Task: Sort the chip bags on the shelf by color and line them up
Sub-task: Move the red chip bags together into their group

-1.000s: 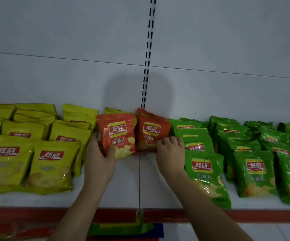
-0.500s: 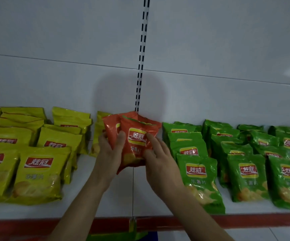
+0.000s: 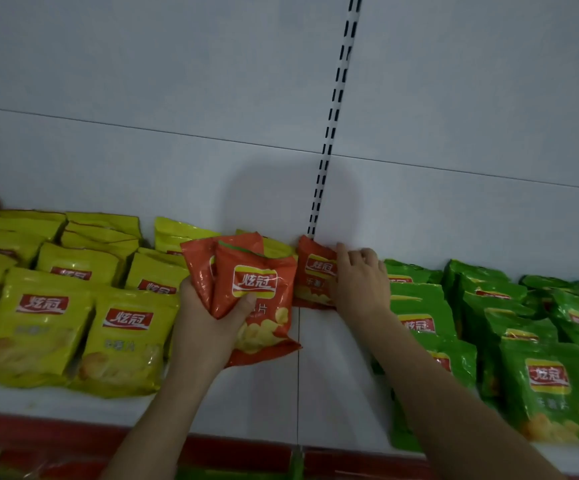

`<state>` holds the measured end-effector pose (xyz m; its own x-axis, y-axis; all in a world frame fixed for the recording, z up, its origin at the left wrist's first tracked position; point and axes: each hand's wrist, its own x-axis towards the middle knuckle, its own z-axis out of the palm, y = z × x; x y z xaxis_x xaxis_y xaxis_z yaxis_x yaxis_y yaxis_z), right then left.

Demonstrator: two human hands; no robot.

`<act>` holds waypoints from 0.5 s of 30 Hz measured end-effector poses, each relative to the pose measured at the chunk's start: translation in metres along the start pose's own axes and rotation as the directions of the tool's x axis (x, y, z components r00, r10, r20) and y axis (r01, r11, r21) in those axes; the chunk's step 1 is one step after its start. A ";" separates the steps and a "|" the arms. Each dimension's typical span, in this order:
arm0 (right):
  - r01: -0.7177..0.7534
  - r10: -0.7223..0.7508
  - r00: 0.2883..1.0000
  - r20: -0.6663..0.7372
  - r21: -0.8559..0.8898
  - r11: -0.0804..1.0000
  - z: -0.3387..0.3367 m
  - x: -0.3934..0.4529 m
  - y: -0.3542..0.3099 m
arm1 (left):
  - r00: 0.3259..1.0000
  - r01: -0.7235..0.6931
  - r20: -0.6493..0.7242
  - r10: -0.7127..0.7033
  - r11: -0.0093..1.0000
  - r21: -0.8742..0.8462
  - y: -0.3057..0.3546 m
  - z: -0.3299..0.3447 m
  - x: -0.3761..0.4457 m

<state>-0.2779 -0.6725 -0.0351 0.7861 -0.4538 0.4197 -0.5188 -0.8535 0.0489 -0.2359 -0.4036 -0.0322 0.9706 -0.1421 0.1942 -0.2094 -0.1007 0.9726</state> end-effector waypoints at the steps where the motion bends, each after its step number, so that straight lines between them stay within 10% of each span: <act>1: 0.007 -0.007 1.000 -0.009 -0.030 1.000 0.000 0.004 -0.002 | 1.000 -0.004 0.004 0.004 1.000 0.012 -0.002 -0.003 -0.001; 8: 0.033 0.073 0.984 -0.160 0.572 0.819 -0.055 -0.013 0.005 | 0.997 -0.061 -0.042 0.061 0.998 0.014 0.009 -0.013 0.010; 15: -0.107 0.175 0.984 0.021 0.860 0.499 -0.168 -0.082 0.010 | 0.992 -0.125 0.021 0.127 0.989 -0.079 0.035 0.008 0.009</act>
<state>-0.4041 -0.6009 0.0834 0.6897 -0.6016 0.4030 -0.0538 -0.5976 -0.8000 -0.2359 -0.4167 0.0028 0.9335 -0.1746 0.3131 -0.3187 -0.0039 0.9479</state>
